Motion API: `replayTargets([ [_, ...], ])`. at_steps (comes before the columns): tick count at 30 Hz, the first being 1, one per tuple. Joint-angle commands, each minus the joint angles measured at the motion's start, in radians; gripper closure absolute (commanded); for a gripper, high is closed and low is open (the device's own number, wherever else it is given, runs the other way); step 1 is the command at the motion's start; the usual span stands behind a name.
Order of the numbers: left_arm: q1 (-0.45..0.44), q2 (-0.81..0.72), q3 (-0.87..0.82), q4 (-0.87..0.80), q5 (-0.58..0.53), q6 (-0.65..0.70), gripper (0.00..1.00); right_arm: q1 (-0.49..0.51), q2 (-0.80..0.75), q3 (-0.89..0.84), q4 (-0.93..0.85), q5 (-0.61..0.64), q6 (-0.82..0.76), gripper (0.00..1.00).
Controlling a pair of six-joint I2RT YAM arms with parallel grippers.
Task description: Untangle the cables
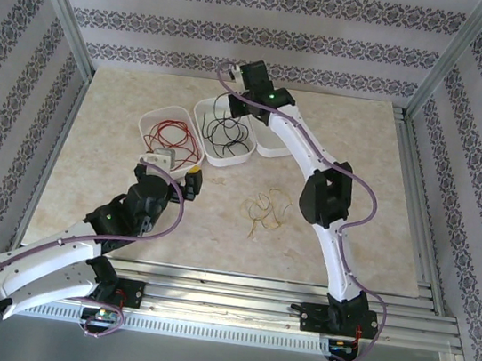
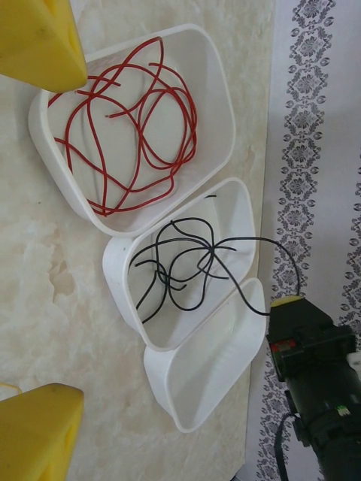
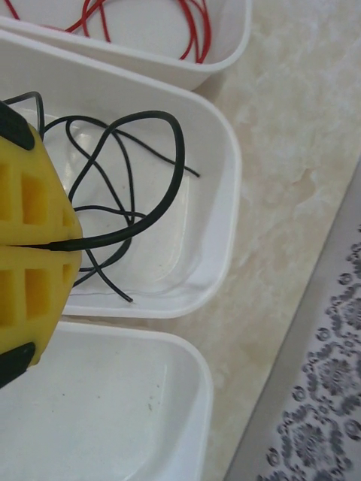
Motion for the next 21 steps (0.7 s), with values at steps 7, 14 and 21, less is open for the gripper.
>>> replayTargets([
  [7, 0.016, 0.016, -0.007, 0.008, 0.001, -0.020, 0.01, 0.048, 0.115, 0.032, -0.068, 0.006, -0.007, 1.00],
  [14, 0.018, 0.019, -0.009, 0.008, 0.010, -0.027, 0.01, 0.030, 0.176, 0.045, -0.075, 0.038, 0.001, 1.00],
  [21, 0.019, 0.022, -0.004, 0.008, 0.007, -0.014, 0.01, 0.023, 0.170, 0.054, -0.095, 0.026, 0.010, 0.83],
])
